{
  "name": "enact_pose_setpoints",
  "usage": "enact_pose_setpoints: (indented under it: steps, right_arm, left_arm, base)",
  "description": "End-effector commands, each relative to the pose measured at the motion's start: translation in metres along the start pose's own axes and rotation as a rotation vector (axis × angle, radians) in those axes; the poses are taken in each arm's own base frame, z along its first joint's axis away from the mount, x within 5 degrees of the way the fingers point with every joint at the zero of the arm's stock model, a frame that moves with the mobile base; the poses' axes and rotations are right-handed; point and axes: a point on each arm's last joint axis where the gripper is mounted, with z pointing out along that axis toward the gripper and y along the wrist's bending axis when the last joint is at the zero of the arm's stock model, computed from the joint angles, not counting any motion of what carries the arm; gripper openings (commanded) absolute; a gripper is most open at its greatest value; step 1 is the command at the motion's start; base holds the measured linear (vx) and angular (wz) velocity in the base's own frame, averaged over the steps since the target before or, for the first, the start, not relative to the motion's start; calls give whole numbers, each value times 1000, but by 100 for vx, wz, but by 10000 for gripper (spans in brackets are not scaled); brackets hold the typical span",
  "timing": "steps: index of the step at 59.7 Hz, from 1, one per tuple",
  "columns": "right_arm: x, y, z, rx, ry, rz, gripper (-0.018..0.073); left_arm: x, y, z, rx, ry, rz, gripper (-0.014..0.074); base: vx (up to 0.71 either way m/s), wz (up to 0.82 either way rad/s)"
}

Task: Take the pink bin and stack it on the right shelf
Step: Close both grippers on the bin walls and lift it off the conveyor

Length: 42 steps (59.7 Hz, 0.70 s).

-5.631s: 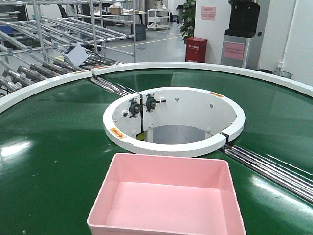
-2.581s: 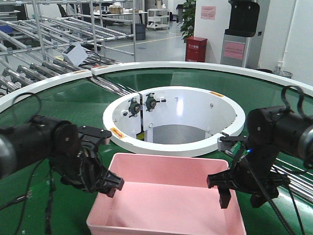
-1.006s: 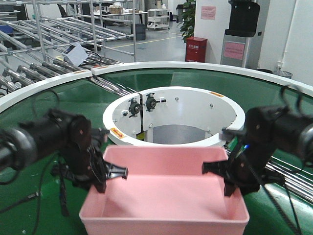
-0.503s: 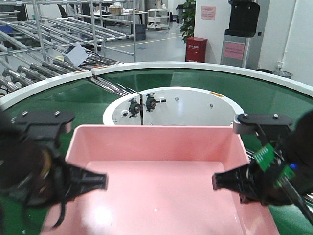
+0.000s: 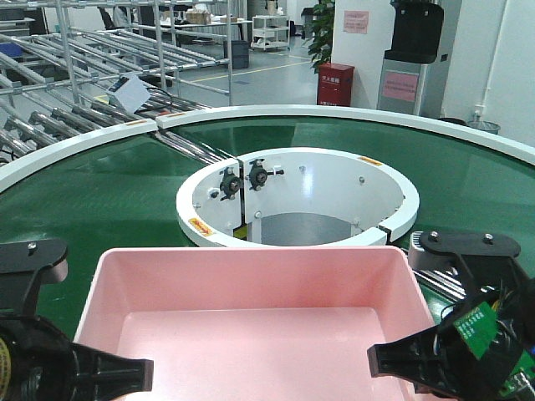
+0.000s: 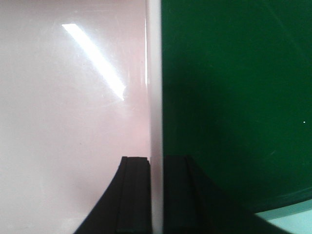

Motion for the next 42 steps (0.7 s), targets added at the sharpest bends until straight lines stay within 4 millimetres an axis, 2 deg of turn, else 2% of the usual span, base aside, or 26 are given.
enact_pose_setpoints:
  steps: [1, 42]
  right_arm:
    - [-10, -3, -15, -1, -117, -20, 102]
    - [-10, -3, -15, -1, -117, -21, 102]
  left_arm:
    - [-12, 1, -15, 49, -105, 2, 38]
    - [-12, 1, -15, 49, -105, 2, 38]
  base:
    - [0, 0]
    - [0, 0]
